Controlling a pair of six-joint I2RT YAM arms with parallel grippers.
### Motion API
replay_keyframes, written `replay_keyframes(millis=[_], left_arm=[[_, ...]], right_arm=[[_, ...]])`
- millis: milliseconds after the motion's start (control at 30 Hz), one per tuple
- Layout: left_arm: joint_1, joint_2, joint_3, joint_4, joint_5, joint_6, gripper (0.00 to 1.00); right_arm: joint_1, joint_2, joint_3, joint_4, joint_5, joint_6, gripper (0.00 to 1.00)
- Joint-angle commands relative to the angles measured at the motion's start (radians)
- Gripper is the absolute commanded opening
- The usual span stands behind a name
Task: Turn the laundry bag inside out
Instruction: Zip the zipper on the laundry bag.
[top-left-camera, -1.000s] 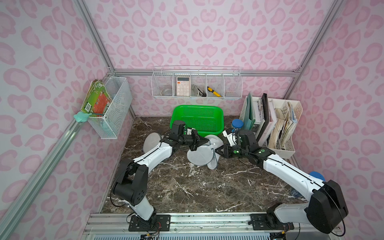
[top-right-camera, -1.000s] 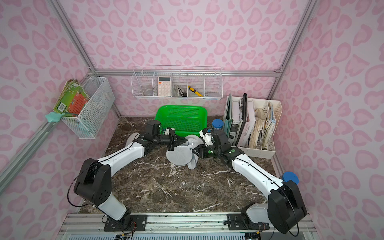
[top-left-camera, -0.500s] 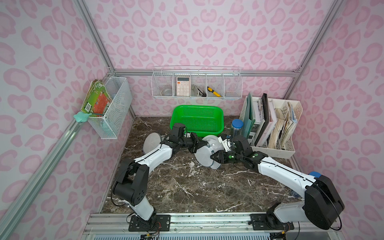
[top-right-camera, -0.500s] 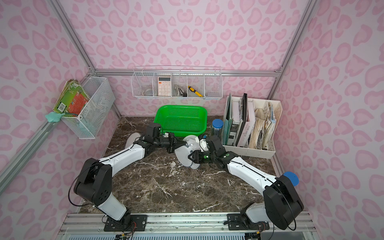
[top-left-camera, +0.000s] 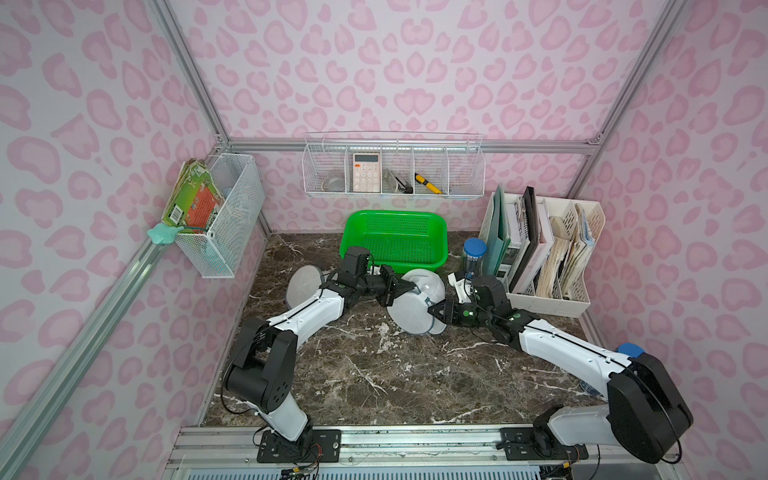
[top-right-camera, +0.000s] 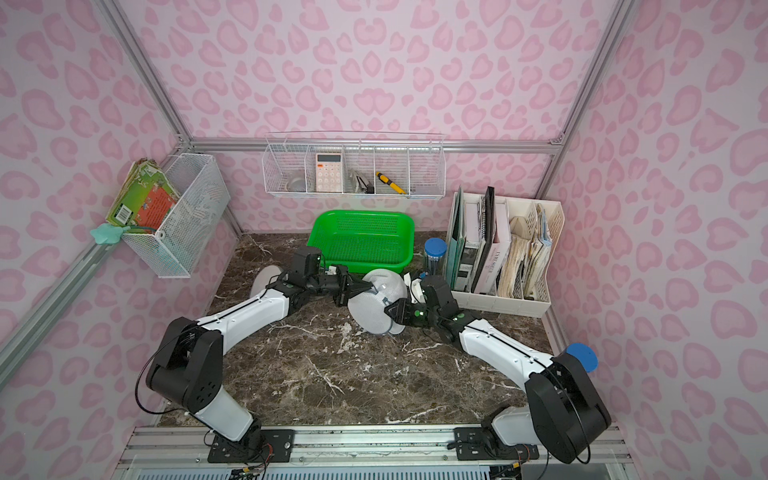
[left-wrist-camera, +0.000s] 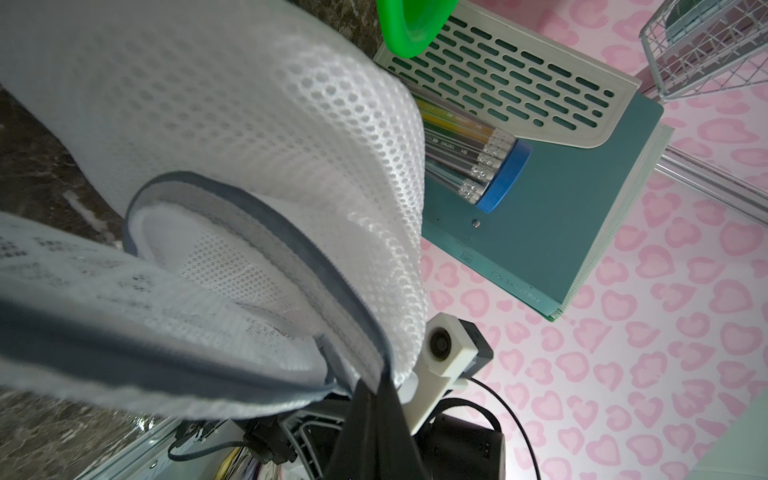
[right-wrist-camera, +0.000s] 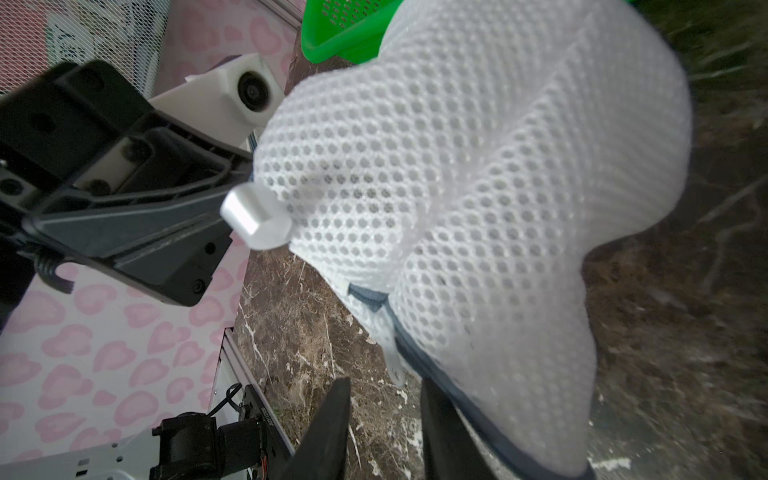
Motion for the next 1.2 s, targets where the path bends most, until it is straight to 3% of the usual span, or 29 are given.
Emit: replay_keyframes(millis=[0, 467, 1167], left_arm=[[-0.003, -0.008, -0.002, 0.021, 0.001, 0.000, 0.00], [-0.014, -0.002, 0.000, 0.029, 0.001, -0.006, 0.00], [-0.014, -0.008, 0.003, 0.030, -0.011, -0.023, 0.00]], right_arm=[[-0.004, 0.009, 0.014, 0.041, -0.010, 0.007, 0.28], [-0.015, 0.061, 0.046, 0.033, -0.025, -0.004, 0.22], [0.012, 0.104, 0.096, -0.034, 0.080, -0.025, 0.18]])
